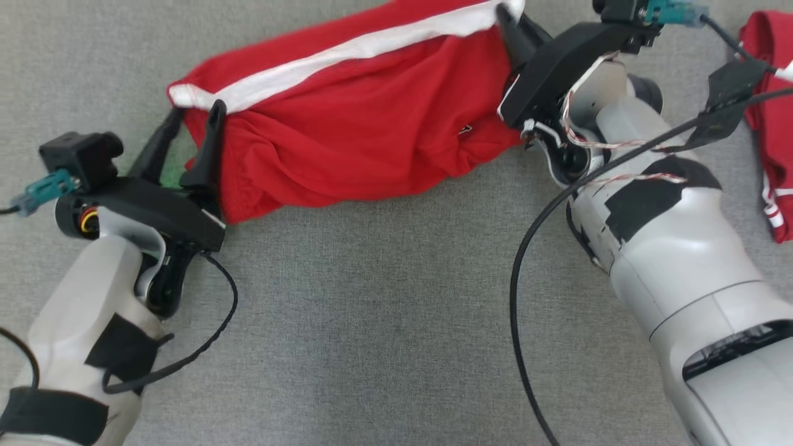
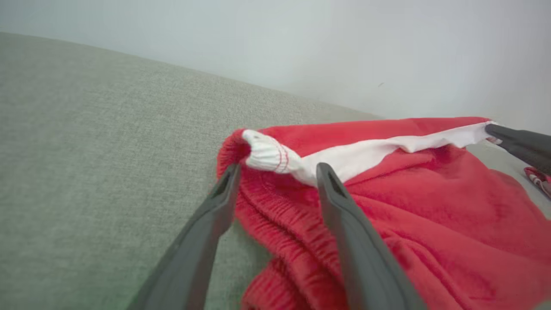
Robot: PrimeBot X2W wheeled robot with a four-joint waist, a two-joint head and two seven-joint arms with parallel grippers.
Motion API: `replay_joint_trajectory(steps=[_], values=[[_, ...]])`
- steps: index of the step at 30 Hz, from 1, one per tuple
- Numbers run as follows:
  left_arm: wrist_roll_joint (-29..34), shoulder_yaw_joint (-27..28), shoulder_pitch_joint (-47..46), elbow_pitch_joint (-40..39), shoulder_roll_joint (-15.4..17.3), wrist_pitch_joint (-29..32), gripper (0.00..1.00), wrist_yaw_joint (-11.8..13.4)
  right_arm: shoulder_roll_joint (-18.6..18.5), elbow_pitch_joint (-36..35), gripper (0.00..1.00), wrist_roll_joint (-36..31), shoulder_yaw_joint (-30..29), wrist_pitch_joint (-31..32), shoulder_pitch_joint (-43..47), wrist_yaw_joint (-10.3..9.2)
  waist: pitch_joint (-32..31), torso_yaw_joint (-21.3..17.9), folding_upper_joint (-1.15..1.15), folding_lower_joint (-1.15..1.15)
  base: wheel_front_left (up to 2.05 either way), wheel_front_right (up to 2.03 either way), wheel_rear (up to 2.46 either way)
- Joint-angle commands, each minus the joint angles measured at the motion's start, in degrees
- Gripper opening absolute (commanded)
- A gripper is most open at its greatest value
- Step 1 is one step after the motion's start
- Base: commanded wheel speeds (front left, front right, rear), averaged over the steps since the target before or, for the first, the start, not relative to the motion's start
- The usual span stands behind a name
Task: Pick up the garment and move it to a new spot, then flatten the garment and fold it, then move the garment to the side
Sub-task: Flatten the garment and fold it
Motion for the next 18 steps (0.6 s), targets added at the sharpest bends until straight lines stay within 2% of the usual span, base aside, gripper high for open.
replay_joint_trajectory(steps=[1, 7, 14, 18], values=[[-0.42, -0.3, 2.0, -0.32, 0.77, -0.71, 1.0, 0.03, -0.08, -0.23, 1.0, 0.79, 0.89, -0.79, 1.48, -0.06, -1.87, -0.2, -0.01, -0.01, 0.0, 0.0, 0.0], [1.13, 2.64, 6.96, -4.43, 2.09, -1.82, 1.0, 0.51, -2.49, -2.68, 1.0, 3.1, 3.95, -2.7, 5.55, -0.06, -5.9, -0.35, -0.01, -0.01, 0.0, 0.0, 0.0], [6.51, 12.63, 20.09, -19.28, 2.09, -1.78, 1.0, 4.23, -6.84, -7.61, 1.0, 6.14, 8.08, -4.56, 12.42, -0.06, -10.26, -0.85, -0.01, -0.01, 0.0, 0.0, 0.0], [10.97, 16.08, 28.23, -27.27, 1.62, -1.8, 1.0, 6.44, -8.98, -9.74, 1.0, 7.03, 10.09, -5.42, 16.16, -0.06, -12.07, -1.15, -0.01, -0.01, 0.0, 0.0, 0.0]])
